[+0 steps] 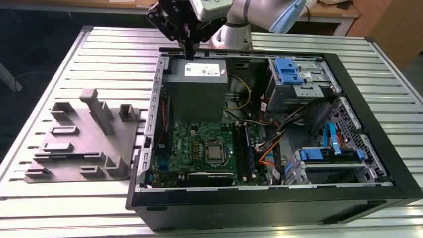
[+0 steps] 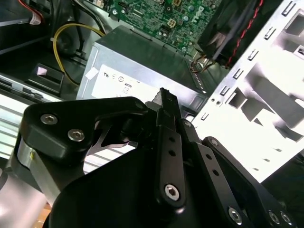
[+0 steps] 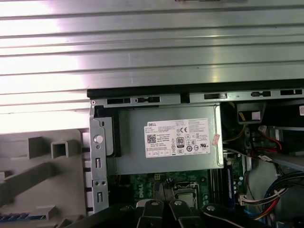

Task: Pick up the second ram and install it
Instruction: 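Reach for the second ram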

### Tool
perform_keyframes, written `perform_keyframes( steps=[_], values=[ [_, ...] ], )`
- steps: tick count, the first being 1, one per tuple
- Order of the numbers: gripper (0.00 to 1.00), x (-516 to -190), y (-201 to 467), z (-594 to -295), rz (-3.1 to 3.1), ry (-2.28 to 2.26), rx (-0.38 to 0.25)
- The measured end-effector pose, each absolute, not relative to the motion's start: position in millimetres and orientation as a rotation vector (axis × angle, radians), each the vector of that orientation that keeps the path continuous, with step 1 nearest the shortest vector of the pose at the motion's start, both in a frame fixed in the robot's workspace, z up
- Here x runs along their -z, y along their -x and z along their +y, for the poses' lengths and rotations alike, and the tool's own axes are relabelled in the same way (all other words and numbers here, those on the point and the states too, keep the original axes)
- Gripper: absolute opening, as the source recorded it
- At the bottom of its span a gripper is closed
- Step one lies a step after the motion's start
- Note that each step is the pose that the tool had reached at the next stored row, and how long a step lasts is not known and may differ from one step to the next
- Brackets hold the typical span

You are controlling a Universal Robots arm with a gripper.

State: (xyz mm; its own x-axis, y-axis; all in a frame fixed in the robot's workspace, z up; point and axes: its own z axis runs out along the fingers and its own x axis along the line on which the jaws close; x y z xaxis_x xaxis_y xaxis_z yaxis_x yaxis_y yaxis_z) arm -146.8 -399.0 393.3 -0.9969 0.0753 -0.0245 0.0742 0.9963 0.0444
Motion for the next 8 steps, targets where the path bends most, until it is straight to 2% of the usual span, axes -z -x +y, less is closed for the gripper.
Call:
perform_keyframes(
  steps=[8],
  values=[
    [0.07,-393.3,158.3,-398.9,3.113,-0.117,-0.068]
  ],
)
